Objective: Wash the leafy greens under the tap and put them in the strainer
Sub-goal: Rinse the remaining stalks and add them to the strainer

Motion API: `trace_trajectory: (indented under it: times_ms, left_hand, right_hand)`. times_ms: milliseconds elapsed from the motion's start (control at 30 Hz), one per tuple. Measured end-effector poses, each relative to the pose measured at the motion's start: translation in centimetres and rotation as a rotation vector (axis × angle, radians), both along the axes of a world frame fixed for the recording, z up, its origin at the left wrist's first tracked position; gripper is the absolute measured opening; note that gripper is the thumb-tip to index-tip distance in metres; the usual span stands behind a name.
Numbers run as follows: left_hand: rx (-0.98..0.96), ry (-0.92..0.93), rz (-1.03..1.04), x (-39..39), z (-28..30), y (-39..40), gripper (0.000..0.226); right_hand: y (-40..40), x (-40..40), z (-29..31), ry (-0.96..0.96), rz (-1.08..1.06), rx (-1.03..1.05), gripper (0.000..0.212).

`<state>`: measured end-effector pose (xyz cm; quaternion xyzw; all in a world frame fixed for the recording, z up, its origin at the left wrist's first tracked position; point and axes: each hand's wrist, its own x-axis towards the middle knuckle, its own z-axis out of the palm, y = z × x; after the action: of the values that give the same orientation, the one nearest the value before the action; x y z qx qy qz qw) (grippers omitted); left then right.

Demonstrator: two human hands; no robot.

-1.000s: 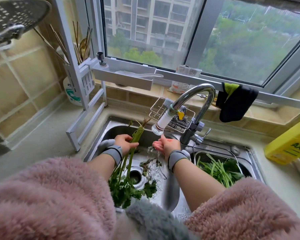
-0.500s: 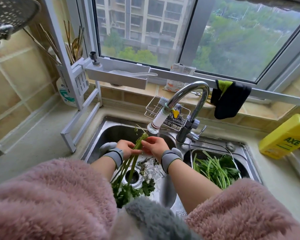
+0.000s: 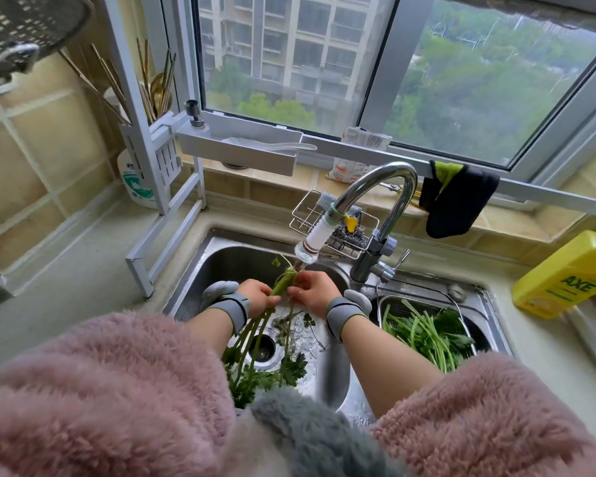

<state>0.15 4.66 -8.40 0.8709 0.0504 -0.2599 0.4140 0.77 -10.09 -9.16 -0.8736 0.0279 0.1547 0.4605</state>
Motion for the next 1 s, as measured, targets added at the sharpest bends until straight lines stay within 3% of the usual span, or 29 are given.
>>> trace_trajectory:
  times_ms: [367, 500, 633, 700, 867, 1000]
  left_hand:
    - [0.111, -0.024, -0.043, 0.0, 0.7, 0.0, 0.028]
    - [0.134, -0.01, -0.05, 0.0, 0.5, -0.3, 0.029]
    - [0.154, 0.001, 0.037, 0.2, 0.5, 0.3, 0.034]
    - [0.157, 0.004, 0.083, 0.5, 0.4, 0.9, 0.038]
    - [0.089, -0.031, 0.126, 0.6, 0.3, 0.2, 0.04]
    - [0.056, -0.039, 0.156, 0.6, 0.2, 0.0, 0.034]
  right_hand:
    - [-0.9, 0.5, 0.0, -0.094, 0.008, -0.447, 0.018]
    - [-1.3, 0.7, 0.1, -0.067, 0.024, -0.455, 0.016]
    - [-3.0, 0.8, -0.4, 0.021, -0.105, -0.478, 0.014]
    - [-3.8, 1.1, -0.8, 0.051, -0.16, -0.356, 0.013]
    - [-1.7, 0.9, 0.4, 0.084, -0.242, 0.244, 0.014]
    - [-0.3, 1.9, 0.6, 0.008, -0.265, 0.21, 0.031]
